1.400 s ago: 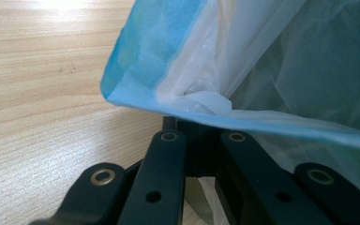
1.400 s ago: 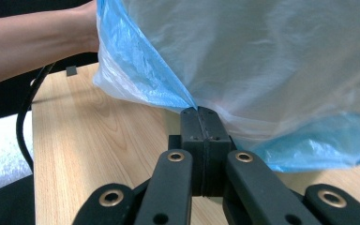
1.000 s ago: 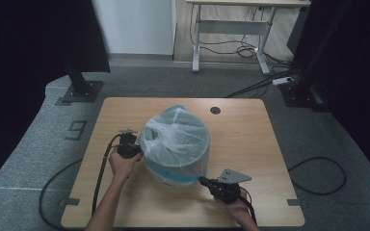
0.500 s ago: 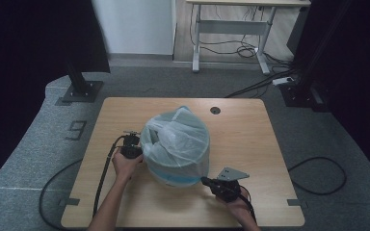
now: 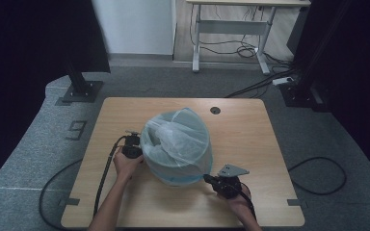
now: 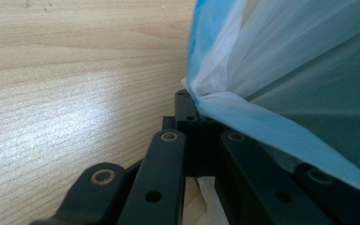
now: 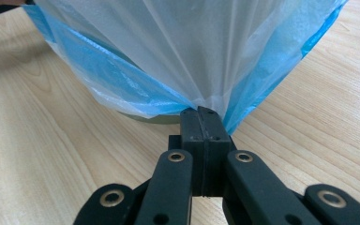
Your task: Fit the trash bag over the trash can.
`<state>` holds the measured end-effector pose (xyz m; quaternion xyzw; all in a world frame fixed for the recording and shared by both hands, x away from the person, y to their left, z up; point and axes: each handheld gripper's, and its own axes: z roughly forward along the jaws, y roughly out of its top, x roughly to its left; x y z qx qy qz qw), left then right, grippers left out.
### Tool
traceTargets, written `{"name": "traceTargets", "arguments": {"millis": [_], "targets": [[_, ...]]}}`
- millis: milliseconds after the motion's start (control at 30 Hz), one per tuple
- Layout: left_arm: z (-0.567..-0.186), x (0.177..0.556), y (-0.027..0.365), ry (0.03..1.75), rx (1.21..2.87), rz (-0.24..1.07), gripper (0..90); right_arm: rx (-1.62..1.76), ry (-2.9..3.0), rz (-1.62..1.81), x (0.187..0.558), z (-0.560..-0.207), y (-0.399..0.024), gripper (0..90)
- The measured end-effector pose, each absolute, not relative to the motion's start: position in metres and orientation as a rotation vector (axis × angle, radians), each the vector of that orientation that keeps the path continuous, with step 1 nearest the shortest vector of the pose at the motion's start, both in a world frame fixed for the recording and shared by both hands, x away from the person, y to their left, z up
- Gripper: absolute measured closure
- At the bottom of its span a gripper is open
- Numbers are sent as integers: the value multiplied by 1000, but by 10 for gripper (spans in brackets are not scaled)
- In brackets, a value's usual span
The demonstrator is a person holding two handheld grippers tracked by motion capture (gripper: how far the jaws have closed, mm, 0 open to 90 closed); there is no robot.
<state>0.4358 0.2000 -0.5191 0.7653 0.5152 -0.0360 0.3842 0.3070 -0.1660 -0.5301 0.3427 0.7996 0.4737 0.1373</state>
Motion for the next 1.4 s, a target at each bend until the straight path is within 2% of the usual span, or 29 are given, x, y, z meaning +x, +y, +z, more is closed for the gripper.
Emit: {"name": "traceTargets", "arguments": {"millis": [233,367,500,533,567,633,667,700,767,800,967,1167,1333,1400], "targets": [[-517,435,204,1323,1958,-82,899,1024,2315,1357,315,-533,-164,892],[-515,431,208,1295,1951,-32,894,1013,2297,1401,314,-532,-164,891],[-508,425,214,1245,1925,58,718,1004,2265,1438,313,-530,-166,888],[-502,421,218,1238,1899,102,678,1014,2237,1464,312,-528,-168,827],[-502,421,218,1238,1899,102,639,1014,2237,1464,312,-528,-168,827],[-496,418,225,1224,1871,139,610,1015,2201,1492,311,-526,-170,734],[-488,413,232,1201,1844,179,589,1024,2171,1520,310,-524,-172,643],[-488,413,232,1201,1844,179,589,1024,2171,1520,310,-524,-172,643],[-480,407,239,1179,1828,210,587,1034,2144,1535,309,-522,-173,562],[-473,402,245,1172,1809,227,576,1041,2124,1550,306,-519,-175,487],[-455,390,261,1153,1772,266,550,1032,2094,1599,298,-512,-183,406],[-416,371,272,1000,1736,307,510,1010,2080,1632,291,-507,-193,384],[-383,366,263,840,1759,267,413,1015,2068,1638,289,-507,-200,382],[-373,366,255,790,1802,259,403,1020,2061,1639,288,-507,-203,383]]}}
